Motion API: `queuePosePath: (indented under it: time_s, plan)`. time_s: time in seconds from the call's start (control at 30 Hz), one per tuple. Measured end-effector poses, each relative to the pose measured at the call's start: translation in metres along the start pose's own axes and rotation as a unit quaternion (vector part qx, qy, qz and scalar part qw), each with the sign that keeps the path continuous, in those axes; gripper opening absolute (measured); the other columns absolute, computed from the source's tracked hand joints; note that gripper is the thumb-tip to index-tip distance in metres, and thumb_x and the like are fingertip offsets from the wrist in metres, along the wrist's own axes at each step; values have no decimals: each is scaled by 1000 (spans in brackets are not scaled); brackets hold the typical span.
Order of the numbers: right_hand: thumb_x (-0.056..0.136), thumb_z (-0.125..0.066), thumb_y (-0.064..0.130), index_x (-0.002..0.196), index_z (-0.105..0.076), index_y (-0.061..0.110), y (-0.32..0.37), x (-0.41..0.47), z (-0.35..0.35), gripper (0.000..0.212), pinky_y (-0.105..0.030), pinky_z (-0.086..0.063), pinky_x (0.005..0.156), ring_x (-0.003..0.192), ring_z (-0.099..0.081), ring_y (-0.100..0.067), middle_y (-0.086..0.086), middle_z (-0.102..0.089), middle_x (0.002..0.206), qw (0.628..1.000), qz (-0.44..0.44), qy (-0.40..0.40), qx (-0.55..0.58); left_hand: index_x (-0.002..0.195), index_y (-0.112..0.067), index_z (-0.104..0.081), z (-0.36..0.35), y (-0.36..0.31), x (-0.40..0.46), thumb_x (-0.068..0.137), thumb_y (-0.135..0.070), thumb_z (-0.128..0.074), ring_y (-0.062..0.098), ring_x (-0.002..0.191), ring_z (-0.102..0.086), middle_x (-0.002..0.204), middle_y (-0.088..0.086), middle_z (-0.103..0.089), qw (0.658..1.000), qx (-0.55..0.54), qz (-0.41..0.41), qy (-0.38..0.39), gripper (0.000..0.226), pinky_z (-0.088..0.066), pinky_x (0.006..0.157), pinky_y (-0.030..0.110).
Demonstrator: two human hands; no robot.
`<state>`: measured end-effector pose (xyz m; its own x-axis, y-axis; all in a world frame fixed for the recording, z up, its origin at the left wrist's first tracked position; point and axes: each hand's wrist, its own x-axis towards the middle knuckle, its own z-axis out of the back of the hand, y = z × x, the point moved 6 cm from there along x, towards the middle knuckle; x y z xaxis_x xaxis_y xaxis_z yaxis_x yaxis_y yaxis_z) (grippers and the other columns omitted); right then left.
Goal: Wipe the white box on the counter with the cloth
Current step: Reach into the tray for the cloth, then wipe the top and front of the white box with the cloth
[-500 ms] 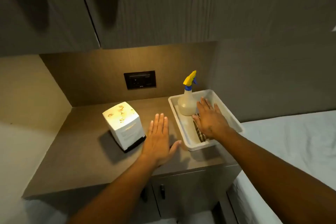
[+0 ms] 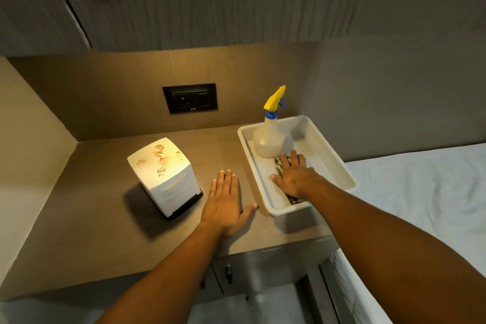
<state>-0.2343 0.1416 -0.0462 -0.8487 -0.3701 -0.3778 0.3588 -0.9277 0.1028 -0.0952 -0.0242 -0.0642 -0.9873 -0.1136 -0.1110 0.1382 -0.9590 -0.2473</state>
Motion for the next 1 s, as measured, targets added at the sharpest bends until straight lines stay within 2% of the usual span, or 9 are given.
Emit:
queuePosePath:
  time_s: [0.17,0.27,0.4,0.5,0.63,0.73,0.8,0.9,1.0]
  plan:
    - [101,-32,50,154,6,17,2,5,-6,73,-57,-8,118,150,4,-39,-15,6,164,999,-2,-39,-14,162,-8,5,-2,0,0,94,-77,-19,26,156,20,171,11,11,1000,3,5,-4,100,8,127,45]
    - [104,-38,34,155,1,15,4,5,-4,67,-53,-11,118,150,4,-38,-16,3,164,999,-1,-42,-21,162,-8,5,-3,0,1,93,-77,-18,26,156,19,171,11,10,1000,4,7,-5,100,7,127,45]
    - [88,-67,8,155,-2,14,6,2,2,93,-52,-22,116,151,2,-37,-14,0,164,998,12,-49,-40,162,-9,6,-3,0,1,94,-77,-18,25,155,21,171,10,13,1000,2,6,-8,99,9,126,45]
    - [82,-74,6,155,-5,15,5,1,6,101,-51,-27,114,151,-1,-34,-11,-3,165,998,12,-50,-35,162,-9,8,-3,0,1,94,-76,-18,25,155,23,171,10,15,1000,-1,4,-4,99,8,126,45]
    - [87,-70,11,154,-8,16,5,-8,18,91,-48,-28,114,151,-11,-31,-8,-8,164,998,11,-64,3,161,-8,10,3,-2,1,96,-75,-20,26,154,24,170,11,18,1000,-4,-1,4,99,9,126,44]
    - [87,-68,7,153,-11,15,9,-18,38,88,-47,-30,114,148,-20,-31,-10,-15,162,994,17,-106,18,161,-7,11,15,-3,-1,97,-74,-21,27,154,24,169,13,18,1000,7,0,-12,98,8,127,45]
    - [84,-69,1,154,-10,12,15,-24,52,92,-46,-26,116,149,-18,-32,-11,-13,163,991,31,-127,16,161,-7,11,26,-4,-6,96,-75,-20,27,154,24,169,13,18,1000,5,-3,-27,99,7,127,46]
    - [81,-69,-5,154,-9,12,29,-34,71,96,-48,-29,114,148,-17,-33,-11,-10,163,987,54,-149,26,161,-6,11,49,-8,-18,97,-74,-19,26,154,23,169,13,18,998,14,-4,-57,98,6,127,46]
    - [86,-61,-6,154,-14,11,48,-45,89,84,-46,-29,114,147,-19,-33,-12,-12,163,980,97,-168,53,161,-6,9,70,-12,-33,98,-73,-21,25,155,23,169,13,17,996,27,-6,-88,97,5,127,46]
